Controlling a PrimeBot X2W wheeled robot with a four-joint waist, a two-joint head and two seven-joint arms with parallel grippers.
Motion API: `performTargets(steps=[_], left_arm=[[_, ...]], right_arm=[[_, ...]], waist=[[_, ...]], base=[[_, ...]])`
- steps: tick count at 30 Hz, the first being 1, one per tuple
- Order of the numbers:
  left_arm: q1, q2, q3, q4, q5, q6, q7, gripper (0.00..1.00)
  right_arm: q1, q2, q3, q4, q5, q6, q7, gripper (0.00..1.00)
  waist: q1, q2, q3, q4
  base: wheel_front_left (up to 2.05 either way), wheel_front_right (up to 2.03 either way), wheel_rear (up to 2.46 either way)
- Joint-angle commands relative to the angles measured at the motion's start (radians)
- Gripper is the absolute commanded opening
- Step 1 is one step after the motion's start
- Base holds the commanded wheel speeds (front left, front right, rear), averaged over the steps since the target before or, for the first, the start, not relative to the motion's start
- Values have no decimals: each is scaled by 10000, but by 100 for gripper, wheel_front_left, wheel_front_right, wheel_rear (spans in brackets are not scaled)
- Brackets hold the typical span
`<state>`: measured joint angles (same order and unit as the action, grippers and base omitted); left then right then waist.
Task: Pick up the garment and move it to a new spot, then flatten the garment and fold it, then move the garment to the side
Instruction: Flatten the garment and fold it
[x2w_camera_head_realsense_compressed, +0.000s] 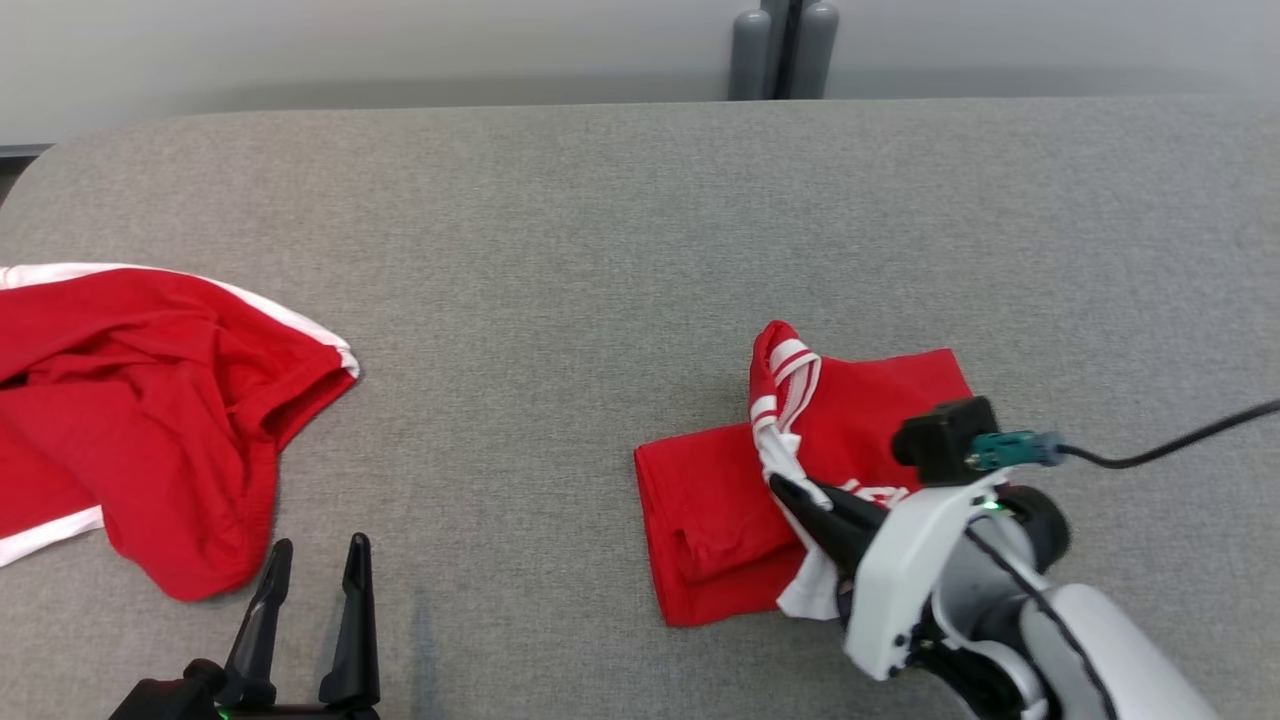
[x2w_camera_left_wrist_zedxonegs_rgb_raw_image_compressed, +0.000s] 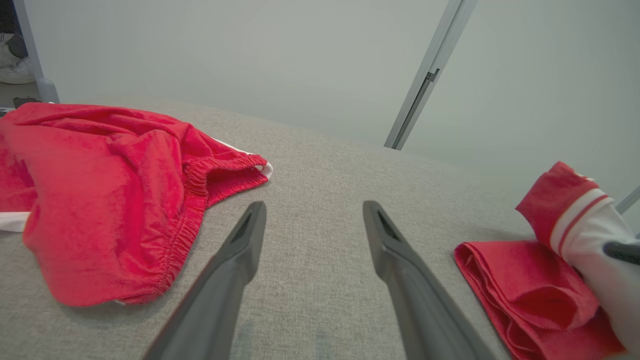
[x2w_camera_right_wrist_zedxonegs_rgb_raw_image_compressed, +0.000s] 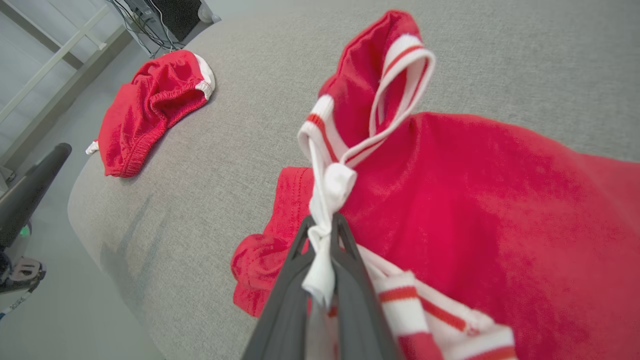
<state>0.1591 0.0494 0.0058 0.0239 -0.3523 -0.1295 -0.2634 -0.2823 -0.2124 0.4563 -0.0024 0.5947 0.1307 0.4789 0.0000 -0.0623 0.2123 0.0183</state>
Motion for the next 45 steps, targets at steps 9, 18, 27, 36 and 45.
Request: performTargets(steps=[9,18,27,36,45], left_arm=[[65,29,-138,120,49,-9,-13,100],[168,27,-47,143,54,41,-13,100],[322,28,124,184,230,44,-13,100],[456,30,133,196,323,65,-14,100],[410,33,49,194,444,49,-14,100]], right_arm=[[-576,928,1327,1693,-64,4,-863,0],[-654,1062,1943,2199,-5,4,-1253,31],[-57,334,1130,1383,-1035,2,-4755,100],[1919,-417,-2296,2038,-3681,8,-7332,100],[3985,563,-5487,838,-5694,1,-7430,100]], waist=[[0,0,-152,543],[0,0,-270,442],[0,0,-658,14],[0,0,-1104,-308],[0,0,-1375,-389]], base=[[0,0,0],[0,0,0],[0,0,0],[0,0,0],[0,0,0]])
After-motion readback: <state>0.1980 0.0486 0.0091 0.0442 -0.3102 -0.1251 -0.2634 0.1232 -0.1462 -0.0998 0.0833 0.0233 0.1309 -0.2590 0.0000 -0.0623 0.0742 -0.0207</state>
